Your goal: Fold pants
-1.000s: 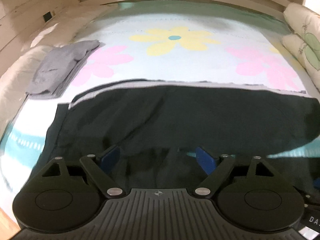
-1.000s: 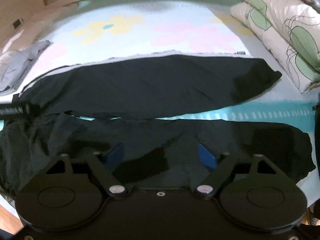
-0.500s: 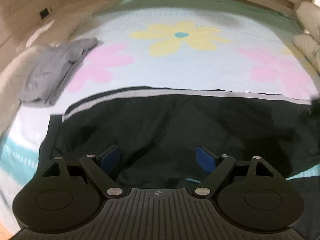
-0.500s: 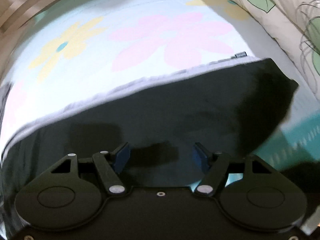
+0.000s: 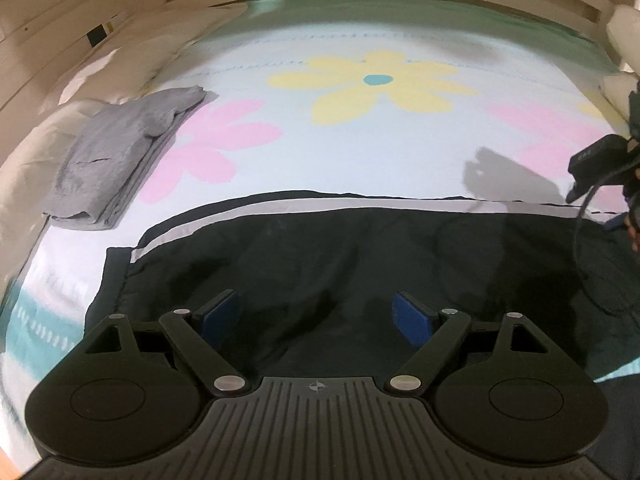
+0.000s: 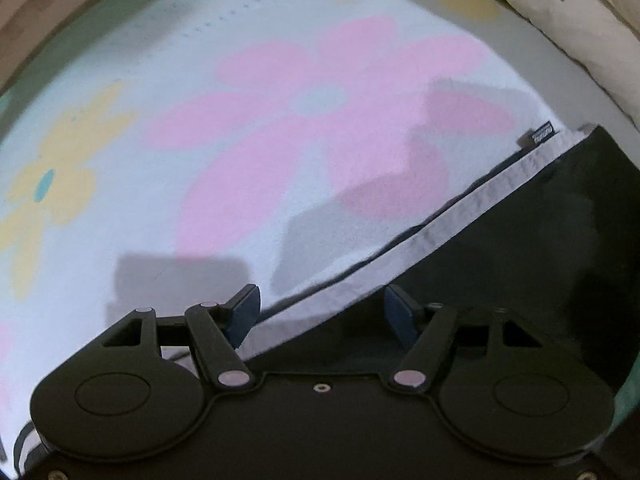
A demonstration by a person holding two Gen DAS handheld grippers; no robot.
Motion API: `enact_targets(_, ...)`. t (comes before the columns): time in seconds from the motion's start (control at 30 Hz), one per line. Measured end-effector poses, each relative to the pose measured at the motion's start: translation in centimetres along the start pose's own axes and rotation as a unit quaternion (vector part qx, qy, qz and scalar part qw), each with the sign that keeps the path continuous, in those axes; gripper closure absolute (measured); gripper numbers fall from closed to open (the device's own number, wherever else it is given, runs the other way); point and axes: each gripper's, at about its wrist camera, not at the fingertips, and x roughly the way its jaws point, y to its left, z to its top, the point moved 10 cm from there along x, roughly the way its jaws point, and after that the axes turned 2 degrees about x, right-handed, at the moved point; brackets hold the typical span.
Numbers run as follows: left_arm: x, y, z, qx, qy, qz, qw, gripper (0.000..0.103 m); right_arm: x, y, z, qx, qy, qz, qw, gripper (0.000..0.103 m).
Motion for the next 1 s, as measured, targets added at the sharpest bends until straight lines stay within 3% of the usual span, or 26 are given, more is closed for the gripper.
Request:
enact_targets(0.07, 0.1, 0.1, 0.0, 0.0, 0.001, 0.003, 1.0, 0.02, 0.5, 0.0, -0.2, 0.003, 0.0, -0.02, 1.0, 0.037)
enact_targets(0.17, 0.2, 0.2, 0.0, -0.004, 0.005, 0.004, 1.0, 0.02, 0.2, -0.5, -0.6, -0.003, -0.01, -0.047, 0.999, 0.051)
enact_targets(0.23, 0.2, 0.2, 0.0, -0.008, 0.008, 0.001, 0.9999, 0.02, -0.3, -0.6, -1.0, -0.006, -0.009, -0.04, 0.999, 0.068)
enact_targets(0.27, 0.2, 0.2, 0.0, -0.01, 0.009, -0.003, 0.9999, 0.02, -0.7, -0.8, -1.4, -0.007, -0.007, -0.03, 0.999, 0.092)
enact_targets(0.3, 0.1, 0.1, -0.1, -0.012, 0.01, -0.006, 0.9999, 0.02, -1.0, -0.9, -1.5, -0.008, -0.003, -0.028, 1.0, 0.094)
enact_targets(0.5, 0.4, 0.0, 0.1, -0.025, 0.016, -0.025, 0.9993, 0.02, -3.5, -2.5, -4.4, -0.014, 0.025, 0.025, 0.999, 0.098)
enact_targets(0.8, 3.2, -1.4, 3.4, -0.08, 0.041, -0.109, 0.99, 0.02, -6.5, -5.9, -9.5, -0.043, 0.028, 0.057, 0.997, 0.098)
enact_targets(1.0, 6.7, -1.9, 5.2, -0.117, 0.058, -0.109, 0.9854, 0.02, -5.8, -7.0, -9.7, -0.046, 0.035, 0.063, 0.996, 0.098)
